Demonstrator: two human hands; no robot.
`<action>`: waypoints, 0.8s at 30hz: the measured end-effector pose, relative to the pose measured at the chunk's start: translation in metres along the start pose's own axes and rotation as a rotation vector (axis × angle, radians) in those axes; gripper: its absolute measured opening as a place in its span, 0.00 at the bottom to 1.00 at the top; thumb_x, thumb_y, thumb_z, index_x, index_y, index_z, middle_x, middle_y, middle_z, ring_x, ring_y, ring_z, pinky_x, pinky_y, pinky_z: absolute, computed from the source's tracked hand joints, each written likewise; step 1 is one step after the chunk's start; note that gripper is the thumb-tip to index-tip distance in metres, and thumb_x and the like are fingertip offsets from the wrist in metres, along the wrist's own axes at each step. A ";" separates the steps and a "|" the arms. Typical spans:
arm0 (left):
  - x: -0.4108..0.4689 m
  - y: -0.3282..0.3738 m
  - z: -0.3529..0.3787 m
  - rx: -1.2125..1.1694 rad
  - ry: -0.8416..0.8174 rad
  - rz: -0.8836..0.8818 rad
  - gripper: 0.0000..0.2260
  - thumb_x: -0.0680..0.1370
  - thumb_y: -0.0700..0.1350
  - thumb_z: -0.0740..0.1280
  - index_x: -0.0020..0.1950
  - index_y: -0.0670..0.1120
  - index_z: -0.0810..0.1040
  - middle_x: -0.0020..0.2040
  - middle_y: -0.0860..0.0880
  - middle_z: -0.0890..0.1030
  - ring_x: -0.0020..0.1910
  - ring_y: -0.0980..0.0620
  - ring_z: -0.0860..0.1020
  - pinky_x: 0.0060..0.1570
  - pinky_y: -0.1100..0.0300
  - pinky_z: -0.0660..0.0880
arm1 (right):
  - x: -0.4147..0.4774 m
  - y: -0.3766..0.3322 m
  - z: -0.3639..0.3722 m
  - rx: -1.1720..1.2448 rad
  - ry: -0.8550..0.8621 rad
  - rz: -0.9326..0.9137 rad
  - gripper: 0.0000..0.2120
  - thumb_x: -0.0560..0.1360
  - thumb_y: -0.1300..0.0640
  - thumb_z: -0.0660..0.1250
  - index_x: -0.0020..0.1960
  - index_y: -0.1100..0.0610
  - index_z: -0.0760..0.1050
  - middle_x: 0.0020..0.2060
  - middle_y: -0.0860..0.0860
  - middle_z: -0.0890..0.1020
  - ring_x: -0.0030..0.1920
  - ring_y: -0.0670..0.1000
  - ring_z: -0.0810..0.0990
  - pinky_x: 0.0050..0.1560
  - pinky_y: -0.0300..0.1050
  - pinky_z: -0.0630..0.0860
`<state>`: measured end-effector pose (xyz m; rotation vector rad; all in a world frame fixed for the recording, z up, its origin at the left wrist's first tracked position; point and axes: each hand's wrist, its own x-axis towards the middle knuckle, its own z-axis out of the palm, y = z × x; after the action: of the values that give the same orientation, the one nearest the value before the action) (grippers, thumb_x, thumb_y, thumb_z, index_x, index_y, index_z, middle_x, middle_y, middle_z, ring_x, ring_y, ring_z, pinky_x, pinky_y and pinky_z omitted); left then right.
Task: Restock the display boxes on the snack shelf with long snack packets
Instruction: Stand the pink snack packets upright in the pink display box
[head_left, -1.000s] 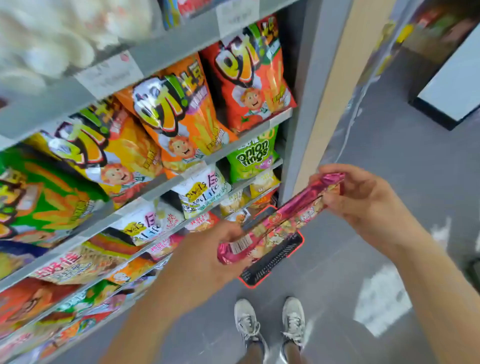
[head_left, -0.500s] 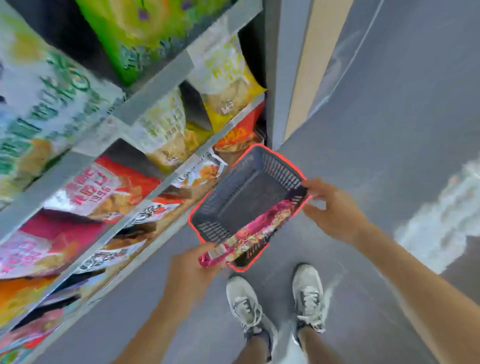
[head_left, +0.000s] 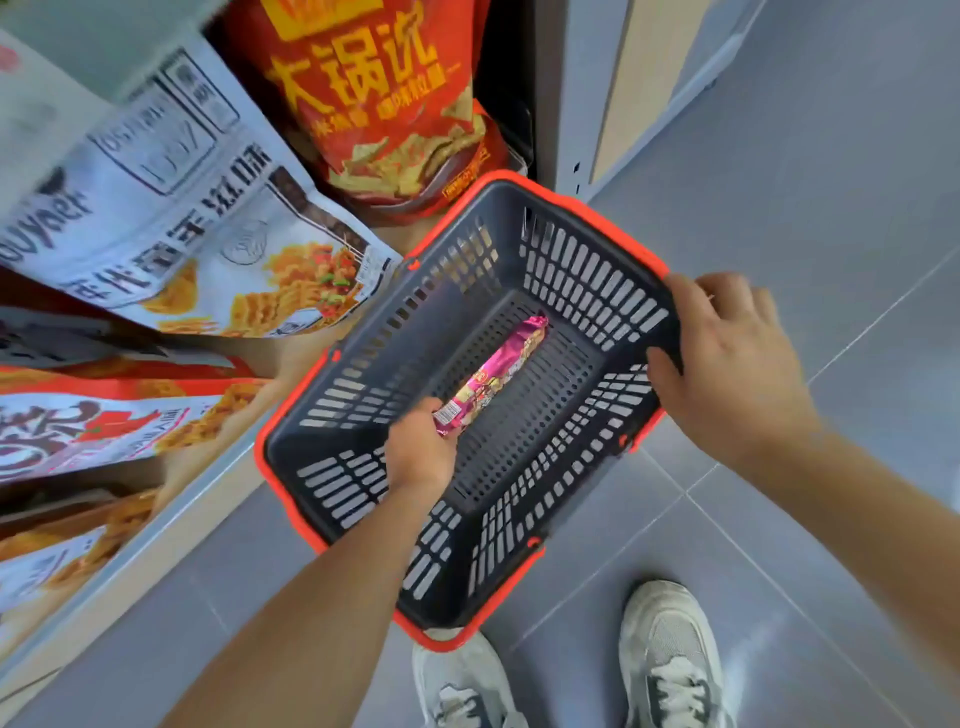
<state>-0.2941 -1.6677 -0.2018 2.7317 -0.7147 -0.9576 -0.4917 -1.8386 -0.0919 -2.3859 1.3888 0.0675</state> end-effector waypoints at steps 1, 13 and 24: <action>0.004 -0.001 0.008 -0.014 -0.011 -0.020 0.10 0.76 0.46 0.72 0.55 0.46 0.79 0.49 0.43 0.84 0.48 0.42 0.81 0.40 0.57 0.71 | 0.000 0.002 0.001 0.008 0.011 -0.004 0.24 0.72 0.61 0.68 0.67 0.62 0.70 0.58 0.63 0.73 0.55 0.65 0.70 0.55 0.57 0.71; -0.010 -0.003 -0.037 0.127 -0.116 -0.021 0.27 0.76 0.46 0.71 0.73 0.46 0.67 0.66 0.42 0.75 0.62 0.43 0.76 0.56 0.52 0.74 | -0.011 0.002 -0.026 0.113 -0.064 0.011 0.26 0.74 0.61 0.67 0.71 0.58 0.68 0.63 0.60 0.72 0.59 0.64 0.71 0.57 0.54 0.72; -0.160 0.030 -0.219 -0.228 0.090 0.141 0.08 0.76 0.39 0.69 0.46 0.53 0.81 0.36 0.57 0.80 0.37 0.57 0.79 0.45 0.61 0.74 | -0.078 -0.079 -0.169 0.396 -0.037 -0.086 0.10 0.75 0.64 0.65 0.54 0.57 0.81 0.37 0.53 0.83 0.38 0.59 0.81 0.46 0.57 0.80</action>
<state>-0.2781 -1.6178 0.0657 2.4737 -0.7234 -0.8250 -0.4892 -1.7976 0.1054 -2.0975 1.1562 -0.1701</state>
